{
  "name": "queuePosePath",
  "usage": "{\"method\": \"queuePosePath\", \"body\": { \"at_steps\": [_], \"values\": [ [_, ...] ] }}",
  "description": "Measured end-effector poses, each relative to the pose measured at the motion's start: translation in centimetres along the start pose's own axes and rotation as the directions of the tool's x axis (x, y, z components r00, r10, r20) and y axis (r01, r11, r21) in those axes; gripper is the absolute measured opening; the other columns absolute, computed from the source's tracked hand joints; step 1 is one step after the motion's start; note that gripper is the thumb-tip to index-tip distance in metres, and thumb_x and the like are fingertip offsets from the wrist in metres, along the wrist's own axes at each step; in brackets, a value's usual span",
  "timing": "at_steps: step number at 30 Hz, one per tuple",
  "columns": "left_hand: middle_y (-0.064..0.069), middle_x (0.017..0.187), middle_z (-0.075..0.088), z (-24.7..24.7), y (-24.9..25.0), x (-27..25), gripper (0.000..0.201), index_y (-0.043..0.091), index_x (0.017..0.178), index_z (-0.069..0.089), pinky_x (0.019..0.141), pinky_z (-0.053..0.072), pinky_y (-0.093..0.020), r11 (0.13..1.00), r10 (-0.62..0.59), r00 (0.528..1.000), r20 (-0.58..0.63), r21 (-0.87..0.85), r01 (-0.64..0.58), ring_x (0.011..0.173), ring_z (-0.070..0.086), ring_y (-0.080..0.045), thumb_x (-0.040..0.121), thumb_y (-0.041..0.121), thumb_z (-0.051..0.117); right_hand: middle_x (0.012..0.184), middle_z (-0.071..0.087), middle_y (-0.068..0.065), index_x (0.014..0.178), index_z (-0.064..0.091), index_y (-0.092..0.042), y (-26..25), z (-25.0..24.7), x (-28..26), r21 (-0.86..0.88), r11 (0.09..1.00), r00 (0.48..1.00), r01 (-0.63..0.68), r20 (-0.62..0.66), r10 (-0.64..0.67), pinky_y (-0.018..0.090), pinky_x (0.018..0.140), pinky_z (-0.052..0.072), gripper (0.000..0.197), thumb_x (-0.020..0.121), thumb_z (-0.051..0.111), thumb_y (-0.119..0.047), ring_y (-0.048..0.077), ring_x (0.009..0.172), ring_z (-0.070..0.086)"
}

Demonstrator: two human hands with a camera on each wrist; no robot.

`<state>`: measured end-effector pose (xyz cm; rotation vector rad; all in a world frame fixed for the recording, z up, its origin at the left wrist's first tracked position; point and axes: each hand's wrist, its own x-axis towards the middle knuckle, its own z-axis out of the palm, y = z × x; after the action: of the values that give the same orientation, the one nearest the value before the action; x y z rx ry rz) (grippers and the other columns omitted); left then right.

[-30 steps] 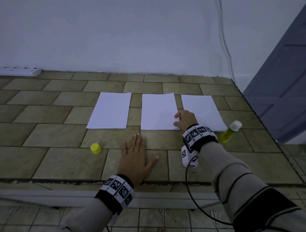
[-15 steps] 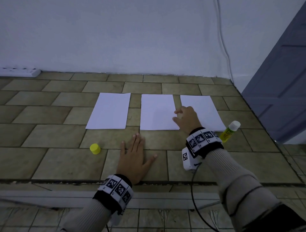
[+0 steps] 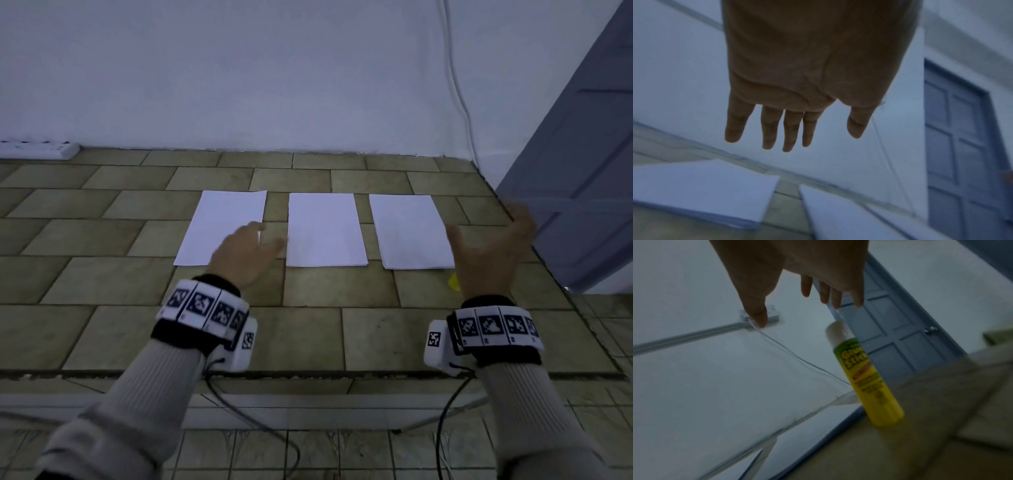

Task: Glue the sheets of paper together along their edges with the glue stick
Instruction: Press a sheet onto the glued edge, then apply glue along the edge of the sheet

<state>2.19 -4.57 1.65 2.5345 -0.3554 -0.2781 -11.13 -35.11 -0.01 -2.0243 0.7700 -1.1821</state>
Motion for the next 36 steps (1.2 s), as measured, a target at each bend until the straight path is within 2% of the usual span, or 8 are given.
{"method": "queuePosePath", "body": {
  "at_steps": [3, 5, 7, 10, 16, 25, 31, 36],
  "values": [
    [-0.016, 0.148, 0.040, 0.2, -2.5, 3.4, 0.067, 0.007, 0.144, 0.038, 0.110, 0.032, -0.049, 0.965, -0.156, 0.986, -0.055, 0.205, 0.165, 0.136, 0.036, -0.034, 0.096, 0.053, 0.048, 0.136, 0.038, 0.010, 0.139, 0.028, -0.002, 0.7, -0.3, -0.5, 0.081, 0.944, 0.942, -0.319, 0.134, 0.307, 0.018, 0.091, 0.034, 0.078, 0.080, 0.074, -0.023, 0.020, 0.120, 0.041],
    [-0.018, 0.151, 0.034, 0.7, -3.6, 4.8, 0.068, 0.003, 0.144, 0.035, 0.113, 0.026, -0.052, 0.913, -0.256, 0.965, -0.056, 0.314, 0.261, 0.141, 0.027, -0.035, 0.097, 0.051, 0.047, 0.118, 0.043, 0.008, 0.135, 0.031, 0.000, 1.5, -0.3, -1.0, 0.024, 0.911, 0.898, -0.412, 0.181, 0.401, 0.021, 0.077, 0.034, 0.070, 0.083, 0.072, -0.021, 0.019, 0.102, 0.046],
    [-0.018, 0.155, 0.025, 1.3, -4.5, 5.7, 0.071, 0.002, 0.146, 0.031, 0.115, 0.020, -0.054, 0.867, -0.339, 0.940, -0.030, 0.378, 0.325, 0.145, 0.018, -0.035, 0.097, 0.050, 0.048, 0.104, 0.045, 0.008, 0.125, 0.040, 0.002, 2.4, -0.2, -1.4, -0.077, 0.907, 0.885, -0.413, 0.203, 0.420, 0.029, 0.074, 0.034, 0.056, 0.084, 0.070, -0.021, 0.024, 0.095, 0.048],
    [-0.021, 0.150, 0.031, 1.9, -5.8, 6.7, 0.078, 0.000, 0.144, 0.034, 0.112, 0.026, -0.056, 0.822, -0.390, 0.921, -0.001, 0.451, 0.349, 0.139, 0.027, -0.039, 0.093, 0.058, 0.049, 0.098, 0.047, 0.010, 0.115, 0.045, 0.001, 3.1, 0.0, -1.6, -0.135, 0.901, 0.869, -0.413, 0.237, 0.434, 0.035, 0.074, 0.037, 0.044, 0.085, 0.068, -0.021, 0.025, 0.091, 0.048],
    [-0.019, 0.131, 0.049, 2.4, -5.9, 6.0, 0.067, 0.002, 0.126, 0.048, 0.099, 0.039, -0.050, 0.825, -0.329, 0.941, -0.081, 0.461, 0.328, 0.123, 0.045, -0.038, 0.093, 0.061, 0.048, 0.102, 0.048, 0.009, 0.121, 0.047, 0.000, 3.7, 0.1, -1.3, -0.139, 0.898, 0.853, -0.418, 0.279, 0.441, 0.038, 0.084, 0.039, 0.036, 0.090, 0.060, -0.012, 0.026, 0.097, 0.048],
    [-0.019, 0.120, 0.055, 2.3, -6.2, 5.9, 0.062, 0.003, 0.118, 0.051, 0.091, 0.045, -0.046, 0.816, -0.291, 0.951, -0.105, 0.492, 0.304, 0.113, 0.053, -0.037, 0.092, 0.059, 0.051, 0.121, 0.053, 0.021, 0.127, 0.043, 0.000, 3.5, -0.2, -1.5, -0.171, 0.892, 0.834, -0.419, 0.317, 0.452, 0.032, 0.082, 0.034, 0.036, 0.095, 0.052, -0.012, 0.034, 0.111, 0.051],
    [-0.015, 0.106, 0.061, 2.3, -6.7, 5.7, 0.038, 0.009, 0.093, 0.044, 0.073, 0.044, -0.037, 0.845, -0.197, 0.973, -0.119, 0.482, 0.230, 0.096, 0.058, -0.033, 0.097, 0.046, 0.052, 0.123, 0.053, 0.022, 0.129, 0.042, 0.001, 3.5, -0.2, -1.5, -0.181, 0.897, 0.842, -0.403, 0.310, 0.441, 0.037, 0.088, 0.038, 0.038, 0.095, 0.053, -0.012, 0.036, 0.114, 0.050],
    [-0.016, 0.113, 0.062, 1.5, -7.3, 5.5, 0.047, 0.006, 0.116, 0.054, 0.079, 0.045, -0.038, 0.904, -0.147, 0.973, -0.175, 0.376, 0.204, 0.098, 0.059, -0.034, 0.098, 0.049, 0.047, 0.122, 0.054, 0.022, 0.128, 0.042, 0.001, 3.6, -0.3, -1.5, -0.179, 0.902, 0.847, -0.393, 0.312, 0.431, 0.035, 0.086, 0.037, 0.038, 0.095, 0.053, -0.013, 0.036, 0.113, 0.051]
  ]
}}
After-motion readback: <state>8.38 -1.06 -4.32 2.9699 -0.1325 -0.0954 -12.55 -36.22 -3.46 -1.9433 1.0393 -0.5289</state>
